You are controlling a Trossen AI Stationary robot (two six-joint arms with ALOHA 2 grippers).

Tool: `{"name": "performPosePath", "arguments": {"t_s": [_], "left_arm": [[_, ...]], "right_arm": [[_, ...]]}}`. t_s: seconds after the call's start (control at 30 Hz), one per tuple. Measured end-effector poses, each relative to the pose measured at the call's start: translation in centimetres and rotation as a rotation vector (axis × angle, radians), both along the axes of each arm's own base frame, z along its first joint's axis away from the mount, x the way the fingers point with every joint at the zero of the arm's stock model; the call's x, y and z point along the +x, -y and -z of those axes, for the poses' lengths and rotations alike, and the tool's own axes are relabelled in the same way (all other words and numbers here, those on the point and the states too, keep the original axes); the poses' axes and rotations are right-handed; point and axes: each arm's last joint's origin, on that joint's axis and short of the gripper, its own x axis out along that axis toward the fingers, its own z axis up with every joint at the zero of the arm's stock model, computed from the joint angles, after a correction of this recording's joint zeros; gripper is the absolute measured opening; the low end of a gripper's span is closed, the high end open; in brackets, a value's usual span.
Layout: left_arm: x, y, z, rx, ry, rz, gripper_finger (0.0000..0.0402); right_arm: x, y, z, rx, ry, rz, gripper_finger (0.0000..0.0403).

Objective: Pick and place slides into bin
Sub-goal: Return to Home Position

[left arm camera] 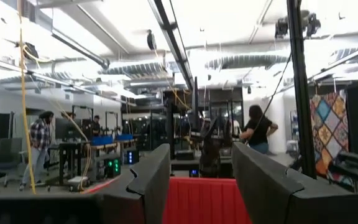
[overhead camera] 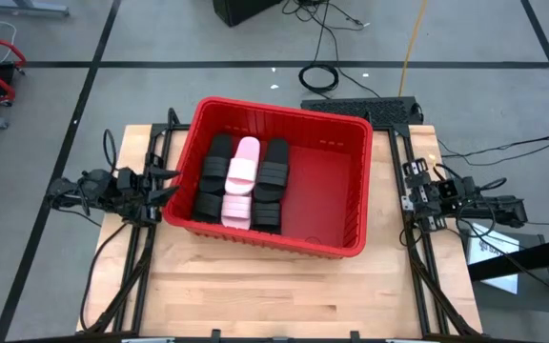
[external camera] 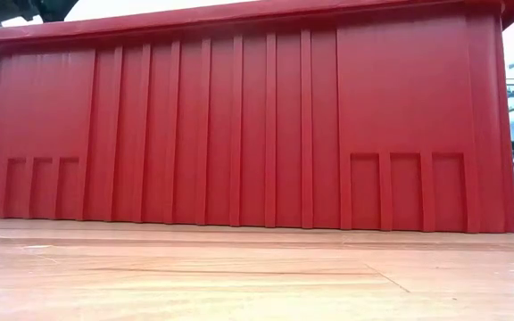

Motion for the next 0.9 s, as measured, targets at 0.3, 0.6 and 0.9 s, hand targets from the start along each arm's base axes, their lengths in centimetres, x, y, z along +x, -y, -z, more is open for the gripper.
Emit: {"name": "performPosePath", "arguments": {"t_s": [0.3, 0.6, 0.9], "left_arm": [[0.2, 0.0, 0.4, 0.006, 0.021, -0.033, 0.0179], [0.4, 0.2, 2.5, -0.005, 0.231, 0.014, 0.0179], [0.5, 0.3, 2.9, 0.047, 0.233, 0.029, 0.0179]], "right_arm": [[-0.1, 0.1, 0.1, 0.022, -0.001, 0.045, 0.0169], [0.1, 0.1, 0.2, 0.015, -0.018, 0.056, 0.0169], [0.3, 0.1, 0.4, 0.011, -0.041, 0.061, 0.0169]]}}
